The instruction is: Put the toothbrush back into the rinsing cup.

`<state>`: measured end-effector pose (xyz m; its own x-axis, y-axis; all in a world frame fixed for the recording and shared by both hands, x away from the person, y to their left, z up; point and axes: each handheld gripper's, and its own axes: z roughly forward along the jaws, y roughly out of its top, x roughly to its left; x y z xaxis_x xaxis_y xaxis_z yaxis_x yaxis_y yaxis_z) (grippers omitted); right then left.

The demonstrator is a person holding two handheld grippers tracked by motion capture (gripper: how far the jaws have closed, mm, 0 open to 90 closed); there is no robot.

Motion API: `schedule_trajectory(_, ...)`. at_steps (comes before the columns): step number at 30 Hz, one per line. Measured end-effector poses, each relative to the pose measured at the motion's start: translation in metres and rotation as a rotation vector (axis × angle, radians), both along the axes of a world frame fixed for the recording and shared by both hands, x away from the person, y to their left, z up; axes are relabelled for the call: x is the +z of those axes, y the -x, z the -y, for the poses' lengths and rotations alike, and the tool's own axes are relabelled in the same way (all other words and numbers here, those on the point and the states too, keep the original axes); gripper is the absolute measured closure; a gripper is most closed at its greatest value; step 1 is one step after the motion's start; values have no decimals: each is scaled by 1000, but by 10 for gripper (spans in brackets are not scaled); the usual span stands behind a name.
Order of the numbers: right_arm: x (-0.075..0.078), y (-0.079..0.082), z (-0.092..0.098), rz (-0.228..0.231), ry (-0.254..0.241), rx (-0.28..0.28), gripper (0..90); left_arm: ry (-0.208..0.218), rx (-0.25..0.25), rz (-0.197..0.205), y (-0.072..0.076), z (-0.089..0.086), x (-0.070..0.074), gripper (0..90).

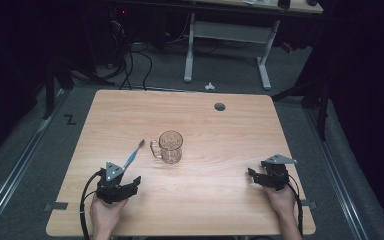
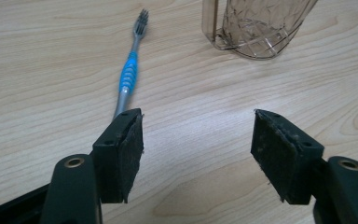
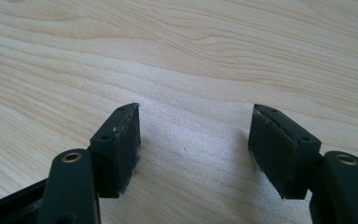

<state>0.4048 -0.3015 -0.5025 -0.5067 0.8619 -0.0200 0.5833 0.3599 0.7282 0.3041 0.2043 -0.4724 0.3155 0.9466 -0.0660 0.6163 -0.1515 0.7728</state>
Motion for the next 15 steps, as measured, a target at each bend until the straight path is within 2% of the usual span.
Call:
schedule_trajectory(6,0,0,0,0,0,0,346,-9,13,-8,1,-6,1,346)
schedule_trajectory(11,0,0,0,0,0,0,346,1,34,-12,1,-11,2,351)
schedule_trajectory(15,0,0,0,0,0,0,346,-14,33,-19,0,-13,3,348)
